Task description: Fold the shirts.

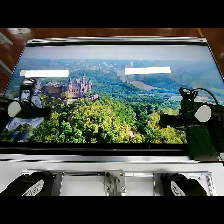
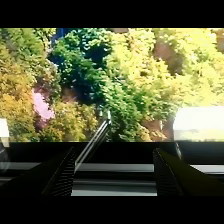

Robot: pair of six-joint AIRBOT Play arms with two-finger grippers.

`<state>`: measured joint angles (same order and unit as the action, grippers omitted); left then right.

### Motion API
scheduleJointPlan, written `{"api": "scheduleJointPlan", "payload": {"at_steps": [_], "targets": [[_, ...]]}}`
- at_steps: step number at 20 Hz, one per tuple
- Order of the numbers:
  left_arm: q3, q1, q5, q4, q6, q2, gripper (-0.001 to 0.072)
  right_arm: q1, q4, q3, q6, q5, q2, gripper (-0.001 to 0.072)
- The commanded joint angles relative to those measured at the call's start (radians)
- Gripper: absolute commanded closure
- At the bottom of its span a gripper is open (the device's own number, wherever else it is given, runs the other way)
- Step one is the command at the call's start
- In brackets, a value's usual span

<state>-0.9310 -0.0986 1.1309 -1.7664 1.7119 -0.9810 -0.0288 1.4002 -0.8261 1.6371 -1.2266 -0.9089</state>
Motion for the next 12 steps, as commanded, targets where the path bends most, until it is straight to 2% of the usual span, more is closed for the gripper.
{"api": "scheduleJointPlan", "payload": {"at_steps": [1,3,6,10,12], "targets": [[-0.101,0.256,-0.082,-0.123,0.011,-0.097,-0.0012,0.001,-0.008,0.000,0.005,0.010,0.000,0.0115],[-0.162,0.396,-0.098,-0.074,0.010,-0.204,-0.0013,0.001,-0.009,0.000,0.009,0.015,0.001,0.0115],[-0.200,0.517,-0.122,-0.055,0.010,-0.359,-0.0013,0.001,-0.039,0.000,0.032,0.015,0.001,0.0115],[-0.203,0.563,-0.192,0.017,0.009,-0.478,-0.0013,0.001,-0.091,0.000,0.035,0.015,0.000,0.0115],[-0.203,0.554,-0.254,0.017,-0.022,-0.504,-0.0013,0.001,-0.095,0.000,0.057,0.015,0.001,0.0115]]}}
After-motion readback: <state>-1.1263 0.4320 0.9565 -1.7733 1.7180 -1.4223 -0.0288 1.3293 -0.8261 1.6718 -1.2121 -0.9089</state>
